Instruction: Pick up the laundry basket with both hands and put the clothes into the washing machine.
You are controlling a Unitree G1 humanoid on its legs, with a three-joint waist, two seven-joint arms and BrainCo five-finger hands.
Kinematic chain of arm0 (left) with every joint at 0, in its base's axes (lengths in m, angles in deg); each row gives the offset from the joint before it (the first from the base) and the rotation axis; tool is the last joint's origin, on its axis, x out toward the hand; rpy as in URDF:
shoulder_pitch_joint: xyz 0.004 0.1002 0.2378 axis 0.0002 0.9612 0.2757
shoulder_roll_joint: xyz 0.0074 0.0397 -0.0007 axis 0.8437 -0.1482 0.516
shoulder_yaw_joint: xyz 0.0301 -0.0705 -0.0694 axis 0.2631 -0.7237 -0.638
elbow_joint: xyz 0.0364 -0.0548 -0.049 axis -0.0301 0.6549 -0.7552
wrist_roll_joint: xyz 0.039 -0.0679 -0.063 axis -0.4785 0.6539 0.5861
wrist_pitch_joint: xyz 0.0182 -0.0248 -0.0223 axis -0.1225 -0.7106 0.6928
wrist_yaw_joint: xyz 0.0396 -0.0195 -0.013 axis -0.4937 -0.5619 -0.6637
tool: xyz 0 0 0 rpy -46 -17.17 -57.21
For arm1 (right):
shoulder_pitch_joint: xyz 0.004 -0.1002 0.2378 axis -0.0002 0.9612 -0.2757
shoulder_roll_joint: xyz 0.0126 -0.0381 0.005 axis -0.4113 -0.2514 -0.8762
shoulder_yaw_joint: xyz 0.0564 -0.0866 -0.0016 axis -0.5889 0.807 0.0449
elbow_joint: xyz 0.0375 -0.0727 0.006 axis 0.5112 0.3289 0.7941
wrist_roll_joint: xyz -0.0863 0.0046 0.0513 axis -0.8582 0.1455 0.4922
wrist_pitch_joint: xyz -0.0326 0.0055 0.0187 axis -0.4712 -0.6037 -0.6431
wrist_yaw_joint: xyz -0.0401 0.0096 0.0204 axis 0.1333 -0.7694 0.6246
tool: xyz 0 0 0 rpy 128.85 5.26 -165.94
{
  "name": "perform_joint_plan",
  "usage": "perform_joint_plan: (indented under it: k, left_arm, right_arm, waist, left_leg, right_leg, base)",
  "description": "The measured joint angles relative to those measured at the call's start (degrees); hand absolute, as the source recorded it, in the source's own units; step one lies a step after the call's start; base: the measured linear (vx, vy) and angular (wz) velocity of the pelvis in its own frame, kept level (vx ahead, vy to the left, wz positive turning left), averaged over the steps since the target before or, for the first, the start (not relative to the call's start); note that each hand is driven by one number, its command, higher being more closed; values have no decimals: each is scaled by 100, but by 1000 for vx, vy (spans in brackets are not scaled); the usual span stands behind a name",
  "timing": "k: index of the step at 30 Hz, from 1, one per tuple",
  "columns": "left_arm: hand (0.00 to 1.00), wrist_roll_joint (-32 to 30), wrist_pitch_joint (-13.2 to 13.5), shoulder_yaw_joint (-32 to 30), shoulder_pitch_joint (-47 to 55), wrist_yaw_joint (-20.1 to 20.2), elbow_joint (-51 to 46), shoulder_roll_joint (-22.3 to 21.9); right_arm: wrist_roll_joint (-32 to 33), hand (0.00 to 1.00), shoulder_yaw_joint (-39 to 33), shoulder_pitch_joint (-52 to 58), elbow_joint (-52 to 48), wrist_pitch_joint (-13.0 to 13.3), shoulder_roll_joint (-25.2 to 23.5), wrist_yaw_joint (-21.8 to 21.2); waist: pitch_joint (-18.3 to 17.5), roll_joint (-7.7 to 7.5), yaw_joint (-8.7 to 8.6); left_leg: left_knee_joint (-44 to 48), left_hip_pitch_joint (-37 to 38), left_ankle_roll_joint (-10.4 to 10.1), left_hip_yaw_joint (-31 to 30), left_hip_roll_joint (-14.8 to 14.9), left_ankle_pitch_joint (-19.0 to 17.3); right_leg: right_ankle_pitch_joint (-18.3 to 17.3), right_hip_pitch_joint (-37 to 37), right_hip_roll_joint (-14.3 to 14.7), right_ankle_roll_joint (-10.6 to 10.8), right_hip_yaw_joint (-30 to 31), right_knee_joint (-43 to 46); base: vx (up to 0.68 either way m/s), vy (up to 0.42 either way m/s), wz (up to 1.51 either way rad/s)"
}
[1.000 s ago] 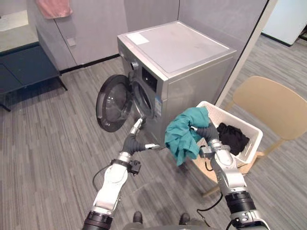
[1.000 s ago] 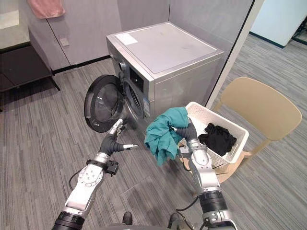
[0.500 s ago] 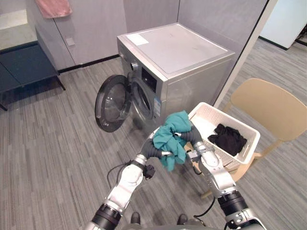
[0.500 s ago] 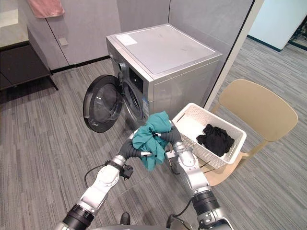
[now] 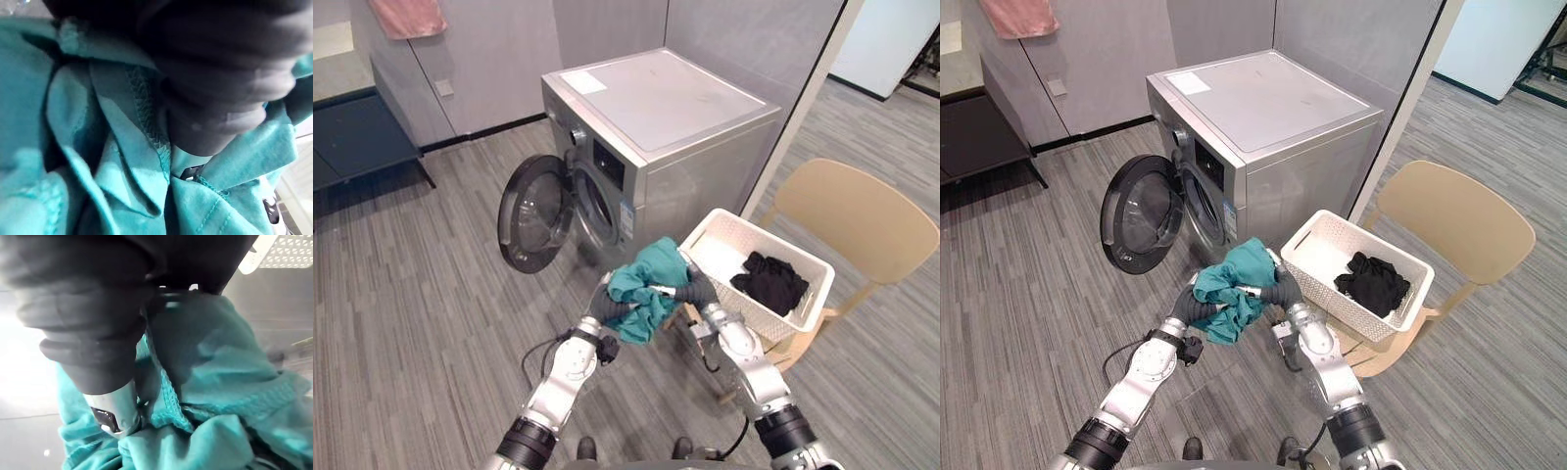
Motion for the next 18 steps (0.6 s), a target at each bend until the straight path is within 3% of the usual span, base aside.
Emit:
perform_joint_plan:
  k: [4,10,16,18]
  left_arm:
    - [100,152,-100,-779,370,-112,-103,-45]
    - [100,423,-175,-1519,828,-180,-357,5]
    - [100,523,-175,-1805,1064,-194,-473,-7]
    - [100,548,-176,-1818,1130,-193,-473,-70]
  right_arm:
    - [-98,0,-1064,372,-512,297,-129,167]
    - [-359,0,-2001,1208,-322,312,-81,307]
    - [-1249,0,-2543,1700,998,136,28,546]
    - [-1431,0,-2619,1693,1584,98,134,740]
  waist:
    - [-48,-12,-10]
    - [-63,9,-16]
    - [17,100,-20]
    - [118,120,-18]
  left_leg:
    - [-3,67,-9,-24,-5,5]
    - [-6,-35,-11,-156,-4,8]
    - [16,-367,27,-540,-56,60]
    - [182,-607,220,-634,-183,21]
  right_leg:
    - [3,49,2,1,-18,-48]
    - [3,63,-1,1,-144,-120]
    - [-88,36,-102,62,-571,-108]
    - [-201,18,-325,96,-926,35]
  base:
    - [63,-11,2]
    - [29,-14,10]
    - [4,-9,38]
    - [20,35,70]
